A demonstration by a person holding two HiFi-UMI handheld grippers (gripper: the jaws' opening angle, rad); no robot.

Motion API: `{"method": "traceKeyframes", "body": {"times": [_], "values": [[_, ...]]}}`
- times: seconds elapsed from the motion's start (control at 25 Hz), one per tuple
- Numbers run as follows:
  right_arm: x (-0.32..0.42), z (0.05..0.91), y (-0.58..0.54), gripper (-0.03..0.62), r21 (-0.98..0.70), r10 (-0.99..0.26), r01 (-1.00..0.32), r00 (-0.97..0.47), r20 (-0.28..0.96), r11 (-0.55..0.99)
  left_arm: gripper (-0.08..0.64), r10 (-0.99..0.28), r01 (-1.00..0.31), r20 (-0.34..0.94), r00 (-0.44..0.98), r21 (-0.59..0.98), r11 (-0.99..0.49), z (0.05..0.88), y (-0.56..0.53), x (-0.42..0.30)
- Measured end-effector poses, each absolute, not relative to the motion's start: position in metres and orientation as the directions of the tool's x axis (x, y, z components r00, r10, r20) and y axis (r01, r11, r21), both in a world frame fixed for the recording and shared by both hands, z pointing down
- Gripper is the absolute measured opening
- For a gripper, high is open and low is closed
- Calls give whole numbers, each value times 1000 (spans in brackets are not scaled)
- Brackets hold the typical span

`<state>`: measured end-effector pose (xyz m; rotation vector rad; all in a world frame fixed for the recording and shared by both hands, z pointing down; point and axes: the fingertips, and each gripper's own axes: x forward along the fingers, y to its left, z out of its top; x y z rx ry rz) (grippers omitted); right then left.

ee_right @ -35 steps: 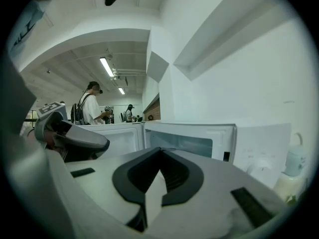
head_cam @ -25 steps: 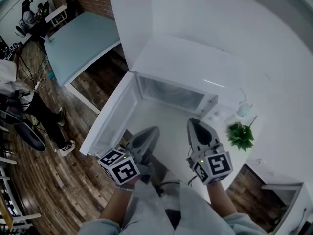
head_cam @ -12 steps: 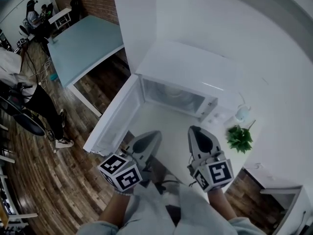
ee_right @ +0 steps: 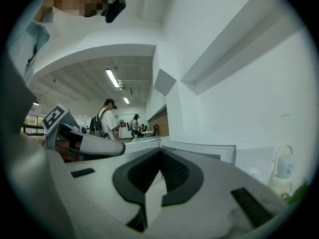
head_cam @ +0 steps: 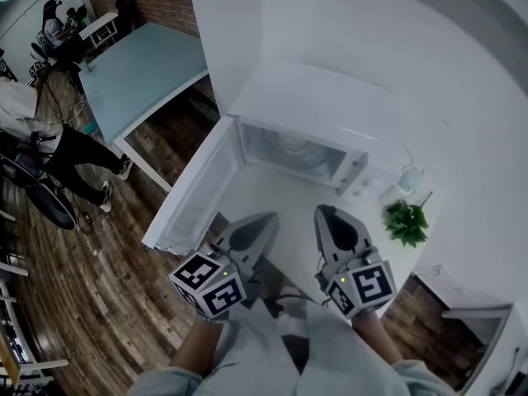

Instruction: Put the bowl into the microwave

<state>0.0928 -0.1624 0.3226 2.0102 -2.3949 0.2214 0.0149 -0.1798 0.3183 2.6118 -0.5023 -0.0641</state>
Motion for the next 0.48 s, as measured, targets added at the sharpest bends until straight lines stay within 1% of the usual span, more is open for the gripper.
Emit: {"method": "traceKeyframes", "body": {"times": [0.48], "values": [[95,330,-153,-2,-109,-979,-982,-166,121,153,-2,-336,-315,44,941,482,-818,320,-171,21]]}}
